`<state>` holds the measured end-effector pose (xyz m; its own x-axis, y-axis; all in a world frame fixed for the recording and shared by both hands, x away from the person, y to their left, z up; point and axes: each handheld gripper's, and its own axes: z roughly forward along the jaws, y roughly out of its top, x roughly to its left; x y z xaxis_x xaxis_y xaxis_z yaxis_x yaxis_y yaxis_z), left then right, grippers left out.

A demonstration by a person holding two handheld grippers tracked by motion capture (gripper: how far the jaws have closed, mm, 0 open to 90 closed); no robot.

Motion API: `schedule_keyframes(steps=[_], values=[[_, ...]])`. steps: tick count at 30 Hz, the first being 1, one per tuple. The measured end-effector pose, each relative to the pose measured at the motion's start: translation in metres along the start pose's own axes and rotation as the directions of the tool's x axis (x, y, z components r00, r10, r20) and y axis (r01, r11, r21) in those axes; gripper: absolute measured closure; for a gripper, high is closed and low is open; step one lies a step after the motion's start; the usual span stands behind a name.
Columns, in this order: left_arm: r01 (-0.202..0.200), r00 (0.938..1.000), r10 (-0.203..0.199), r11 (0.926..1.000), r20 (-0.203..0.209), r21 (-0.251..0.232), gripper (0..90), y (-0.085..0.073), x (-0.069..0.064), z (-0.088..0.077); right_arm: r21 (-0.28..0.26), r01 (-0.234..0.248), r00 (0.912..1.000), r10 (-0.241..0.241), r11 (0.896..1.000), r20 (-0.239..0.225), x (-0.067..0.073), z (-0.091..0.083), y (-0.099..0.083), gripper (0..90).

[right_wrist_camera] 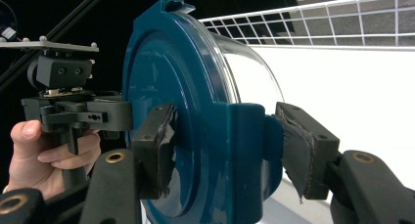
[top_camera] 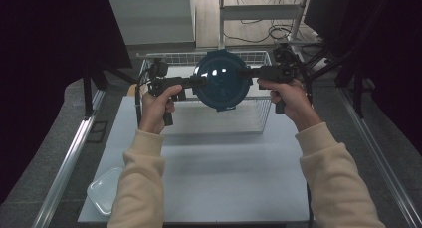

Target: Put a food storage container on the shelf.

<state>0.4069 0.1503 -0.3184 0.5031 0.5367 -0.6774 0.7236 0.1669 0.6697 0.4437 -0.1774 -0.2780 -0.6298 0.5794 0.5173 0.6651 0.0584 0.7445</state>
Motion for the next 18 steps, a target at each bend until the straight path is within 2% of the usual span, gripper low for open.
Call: schedule_keyframes(steps=[8, 11, 18], values=[[0.032, 0.9991, -0.032, 0.9994, -0.029, -0.009, 44.1, 0.016, 0.012, 0.004, 0.007, -0.044, 0.9987, 0.045, 0.999, -0.026, -0.018, 0.019, 0.015, 42.6], [0.04, 0.9989, -0.04, 0.9992, -0.026, -0.008, 44.2, 0.019, 0.015, 0.005, 0.011, -0.044, 0.9987, 0.044, 0.999, -0.027, -0.02, 0.021, 0.017, 42.6], [0.068, 0.9971, -0.069, 0.9976, -0.033, -0.013, 44.2, 0.022, 0.023, 0.01, 0.021, -0.103, 0.9944, 0.104, 0.994, -0.021, -0.03, 0.031, 0.018, 42.4]])
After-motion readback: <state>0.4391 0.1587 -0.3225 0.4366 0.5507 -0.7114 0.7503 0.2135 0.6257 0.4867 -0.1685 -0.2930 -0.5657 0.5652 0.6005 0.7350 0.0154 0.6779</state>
